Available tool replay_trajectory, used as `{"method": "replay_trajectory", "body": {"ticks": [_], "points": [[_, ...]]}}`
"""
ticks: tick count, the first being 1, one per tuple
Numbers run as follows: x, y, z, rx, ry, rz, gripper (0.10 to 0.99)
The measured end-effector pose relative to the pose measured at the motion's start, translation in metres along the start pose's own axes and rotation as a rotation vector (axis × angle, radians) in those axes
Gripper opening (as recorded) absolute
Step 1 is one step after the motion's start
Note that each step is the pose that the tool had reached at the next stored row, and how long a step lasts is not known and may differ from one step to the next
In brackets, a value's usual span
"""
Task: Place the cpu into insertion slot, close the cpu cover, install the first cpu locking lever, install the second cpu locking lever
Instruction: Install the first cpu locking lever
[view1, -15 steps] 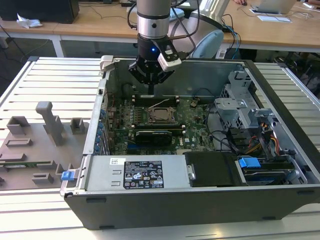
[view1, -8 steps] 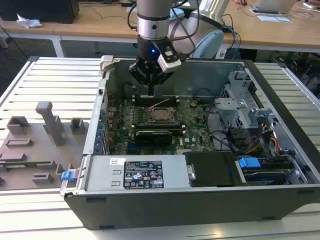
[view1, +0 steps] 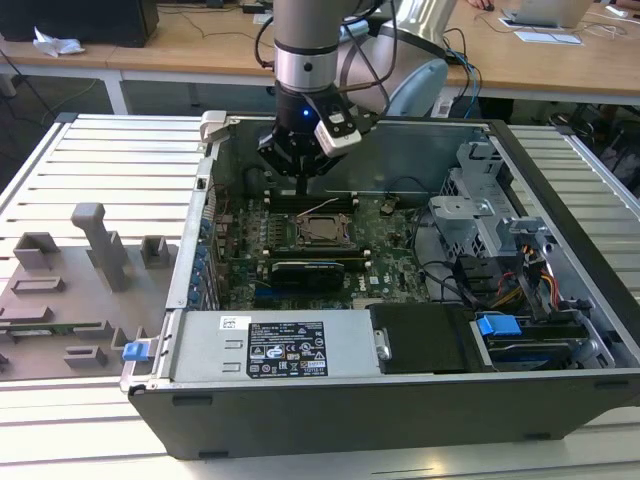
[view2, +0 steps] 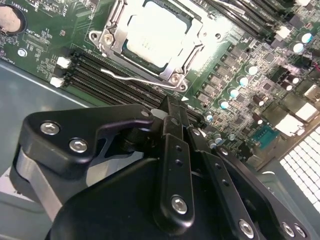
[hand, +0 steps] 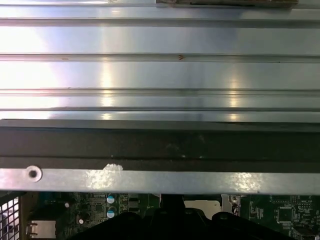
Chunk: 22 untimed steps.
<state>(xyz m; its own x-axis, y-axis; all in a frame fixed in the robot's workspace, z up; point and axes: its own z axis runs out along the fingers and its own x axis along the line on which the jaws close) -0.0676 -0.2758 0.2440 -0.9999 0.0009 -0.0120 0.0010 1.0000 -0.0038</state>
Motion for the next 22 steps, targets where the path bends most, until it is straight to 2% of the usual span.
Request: {"method": "replay_trajectory", "body": {"ticks": [3,4,6,7,14,22], "points": [[0.0001,-0.0025,0.0019,-0.023,0.0,0.0,0.106],[-0.0001,-0.0034,0.0032,-0.034,-0.0001,0.0,0.106],[-0.0019,-0.0036,0.0049,-0.044,-0.0001,0.001,0.106],[-0.0053,-0.0037,0.007,-0.047,0.0011,0.001,0.106],[-0.0237,-0.0034,0.0224,-0.047,0.0107,0.001,0.106],[-0.0385,-0.0028,0.0288,-0.047,0.0158,0.001,0.106]]}}
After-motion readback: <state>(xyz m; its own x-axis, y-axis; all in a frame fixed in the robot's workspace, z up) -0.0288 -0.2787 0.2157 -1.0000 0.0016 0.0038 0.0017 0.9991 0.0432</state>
